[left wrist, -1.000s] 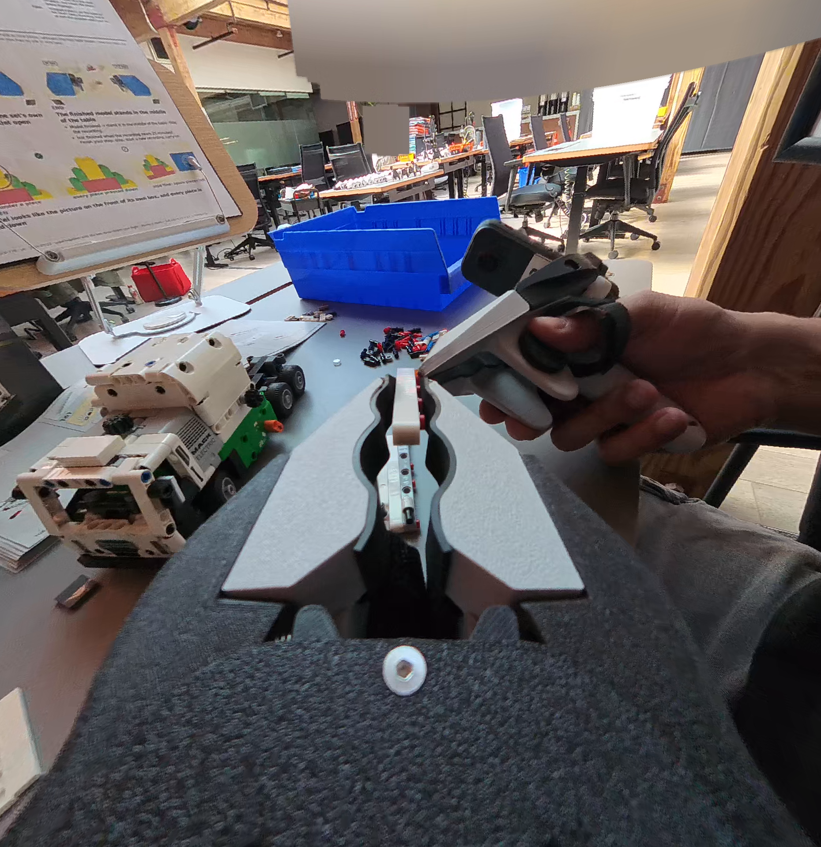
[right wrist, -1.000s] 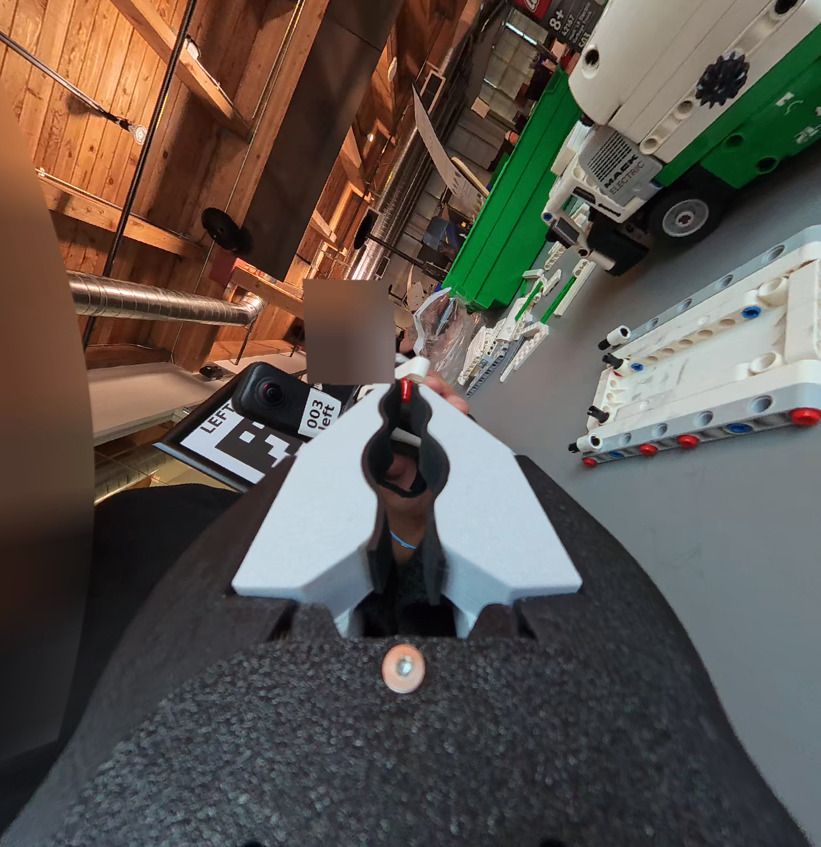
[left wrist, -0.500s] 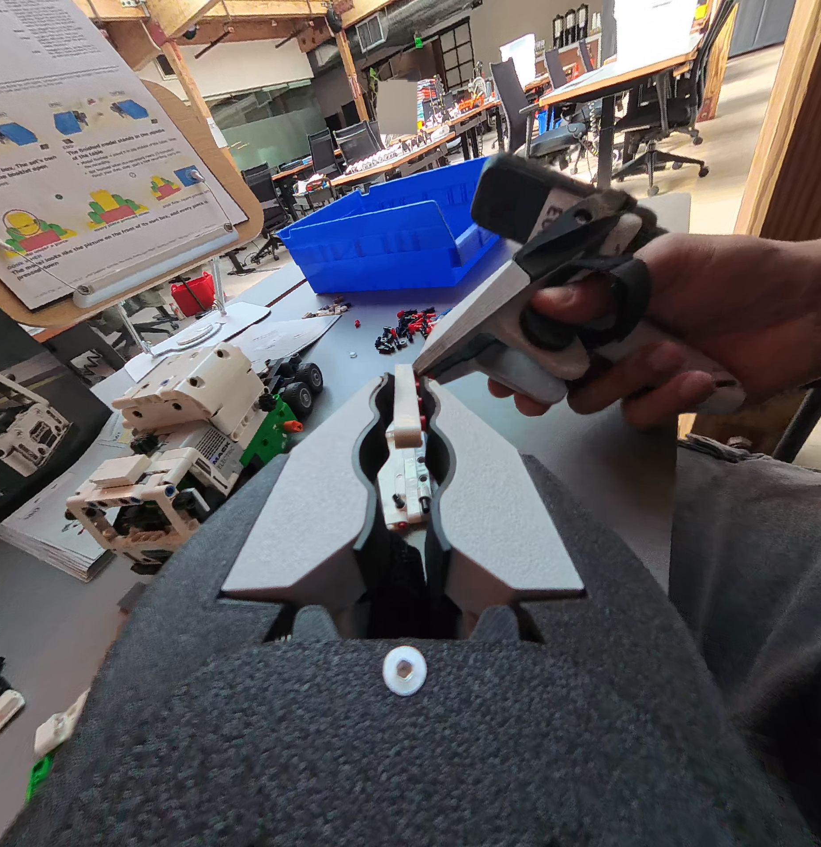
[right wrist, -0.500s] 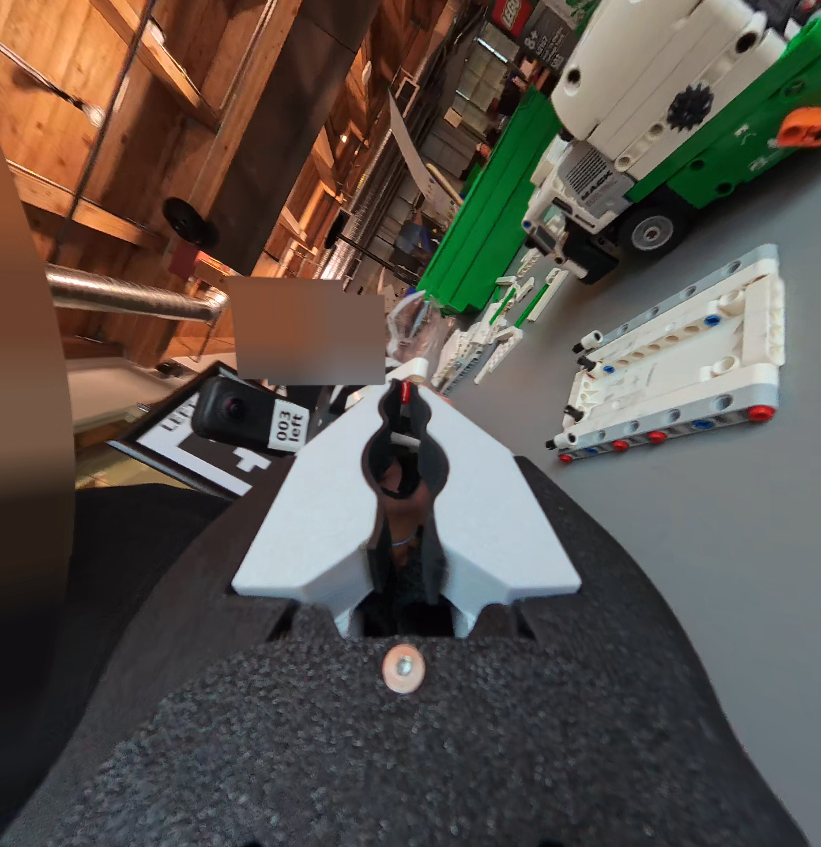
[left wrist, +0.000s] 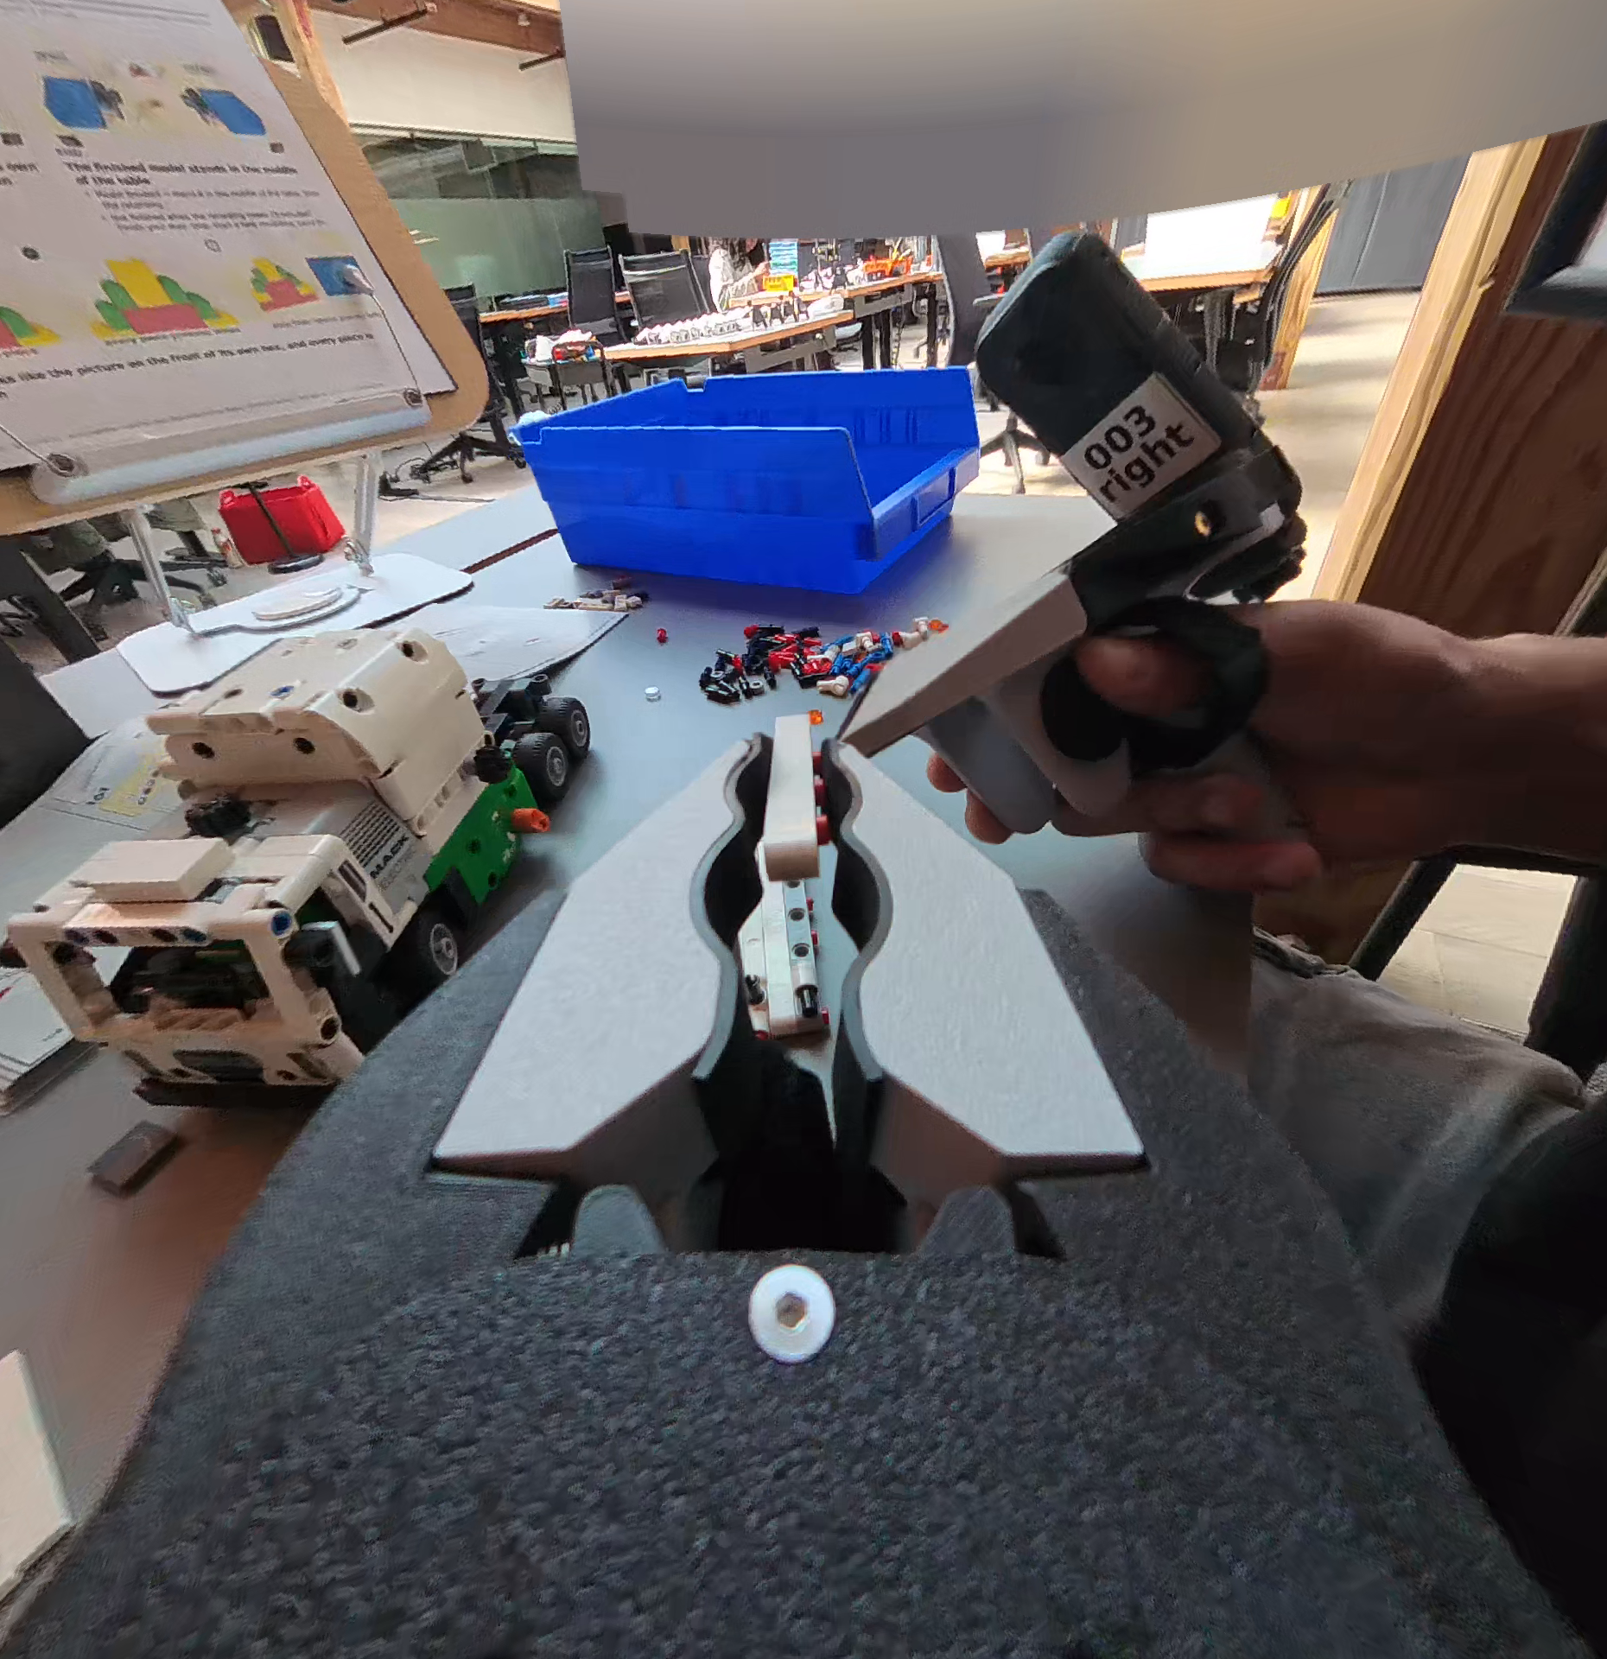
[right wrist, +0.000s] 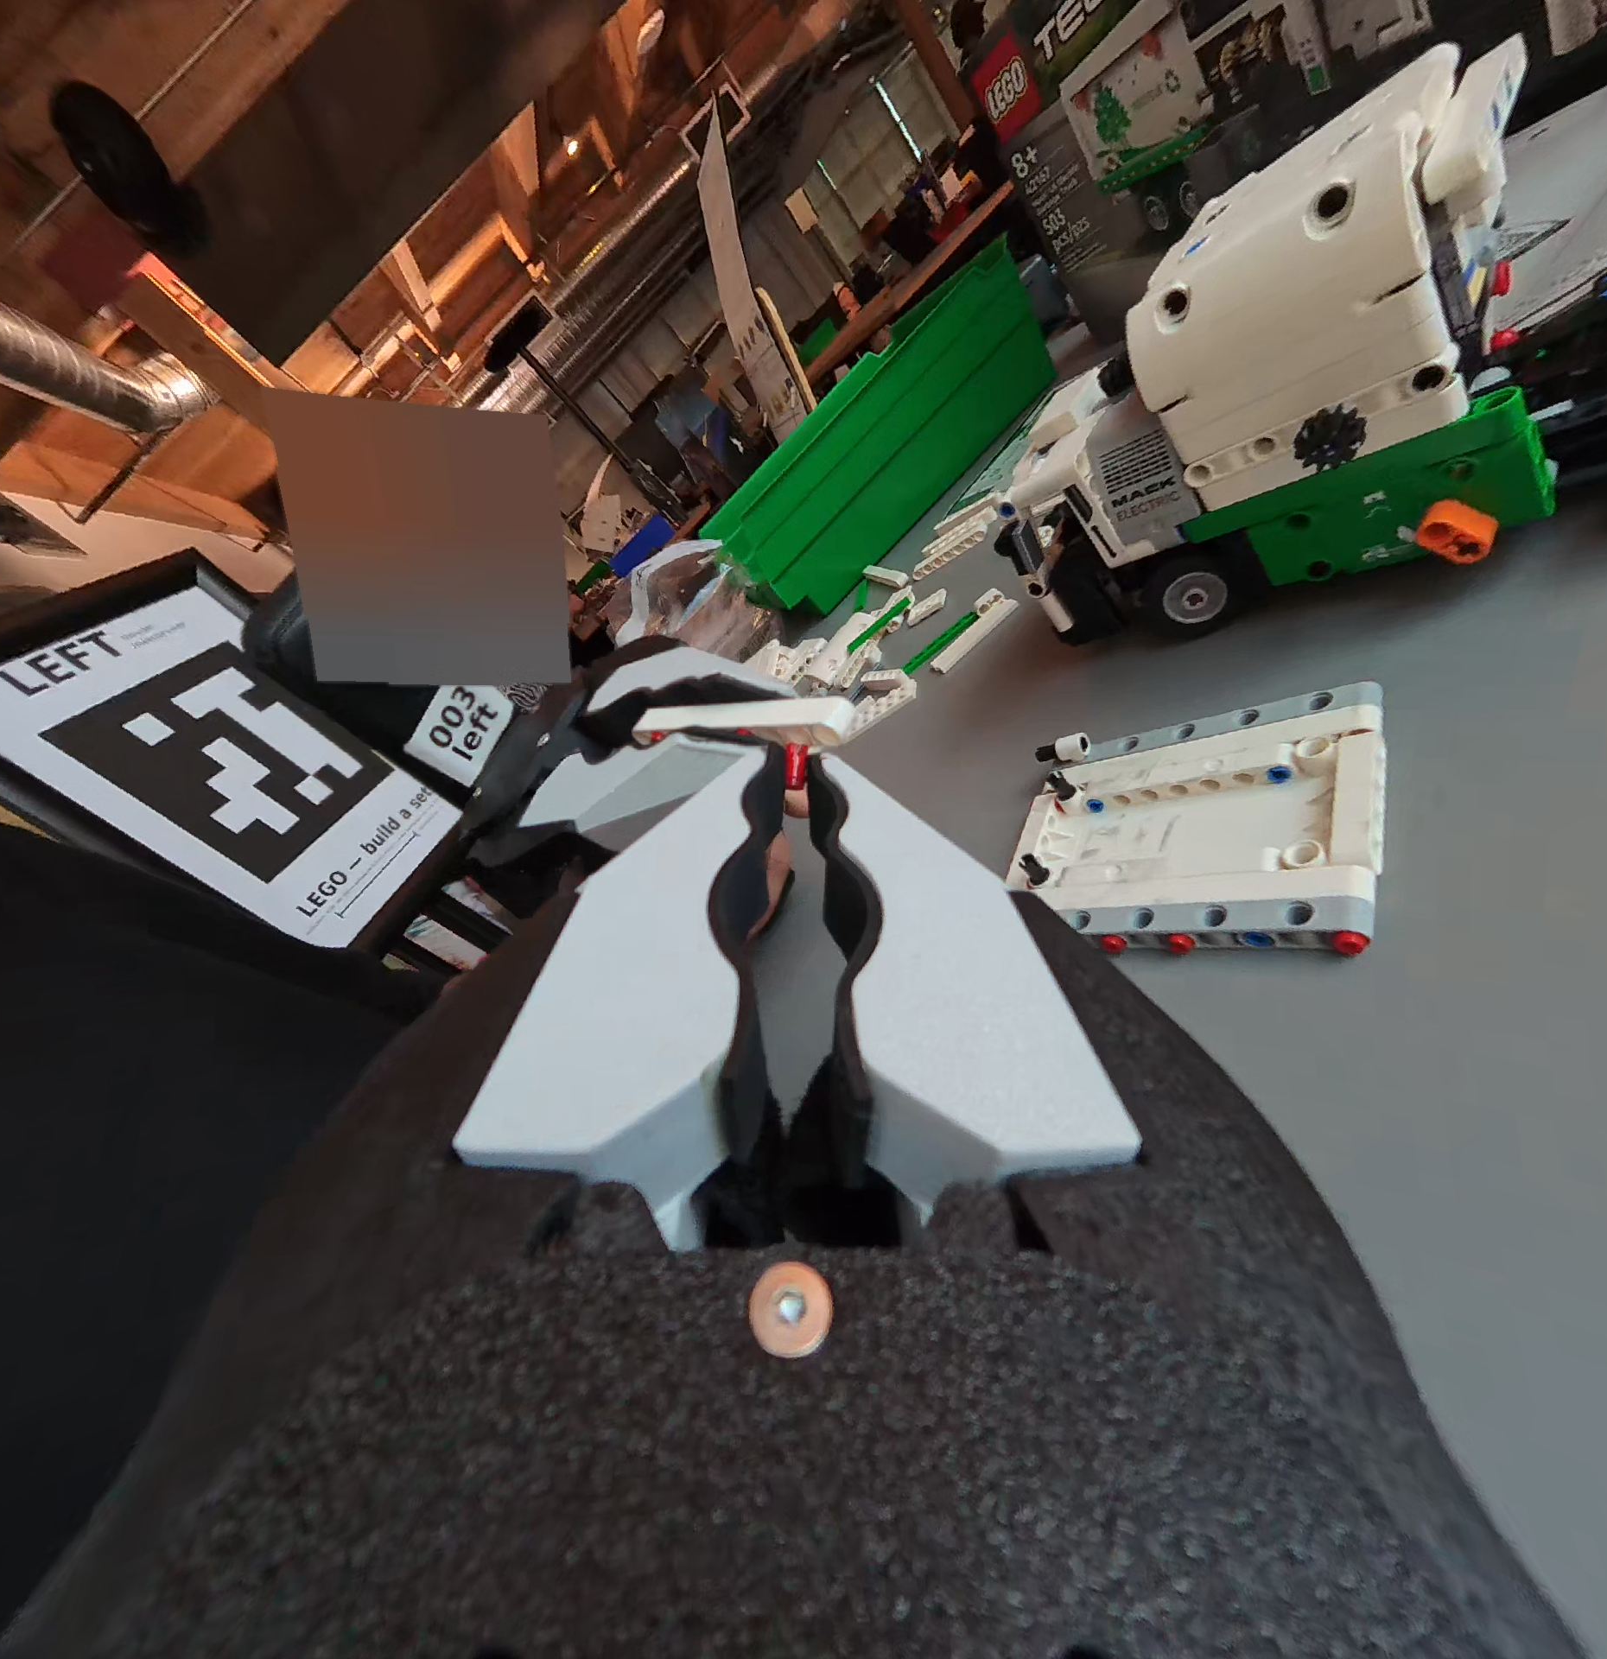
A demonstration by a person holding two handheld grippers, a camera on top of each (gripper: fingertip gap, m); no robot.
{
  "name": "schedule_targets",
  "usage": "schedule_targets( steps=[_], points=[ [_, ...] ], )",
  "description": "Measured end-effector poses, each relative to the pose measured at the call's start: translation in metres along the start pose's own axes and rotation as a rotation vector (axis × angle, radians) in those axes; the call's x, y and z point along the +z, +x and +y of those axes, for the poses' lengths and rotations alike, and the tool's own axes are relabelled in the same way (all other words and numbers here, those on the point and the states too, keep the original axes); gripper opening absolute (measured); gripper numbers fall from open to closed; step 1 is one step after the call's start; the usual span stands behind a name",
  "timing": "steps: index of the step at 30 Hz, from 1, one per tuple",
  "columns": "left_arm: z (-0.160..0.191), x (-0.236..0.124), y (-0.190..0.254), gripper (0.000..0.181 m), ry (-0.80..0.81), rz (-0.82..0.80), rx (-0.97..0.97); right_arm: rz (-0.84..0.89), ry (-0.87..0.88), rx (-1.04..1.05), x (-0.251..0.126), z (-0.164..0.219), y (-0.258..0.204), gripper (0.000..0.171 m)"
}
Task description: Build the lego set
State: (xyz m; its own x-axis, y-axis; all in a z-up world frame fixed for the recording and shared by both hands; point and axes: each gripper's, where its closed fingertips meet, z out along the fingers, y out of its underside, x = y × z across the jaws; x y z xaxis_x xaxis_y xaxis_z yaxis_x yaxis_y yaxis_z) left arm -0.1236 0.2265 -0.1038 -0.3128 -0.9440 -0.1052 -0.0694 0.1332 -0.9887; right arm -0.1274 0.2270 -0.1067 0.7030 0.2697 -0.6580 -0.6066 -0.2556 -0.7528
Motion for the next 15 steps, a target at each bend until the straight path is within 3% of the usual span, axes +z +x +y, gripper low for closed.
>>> schedule_targets(
  steps=[9, 15],
  points=[
    [-0.0027, -0.0030, -0.0029, 0.008, 0.022, -0.010, -0.002, -0.022, -0.004, 0.030, 0.0029, 0.0003, 0.0008, 0.003],
    [-0.0020, -0.0026, -0.0021, 0.008, 0.018, -0.018, 0.036, -0.146, 0.035, 0.267, -0.0007, -0.0053, -0.0008, 0.002]
  ],
)
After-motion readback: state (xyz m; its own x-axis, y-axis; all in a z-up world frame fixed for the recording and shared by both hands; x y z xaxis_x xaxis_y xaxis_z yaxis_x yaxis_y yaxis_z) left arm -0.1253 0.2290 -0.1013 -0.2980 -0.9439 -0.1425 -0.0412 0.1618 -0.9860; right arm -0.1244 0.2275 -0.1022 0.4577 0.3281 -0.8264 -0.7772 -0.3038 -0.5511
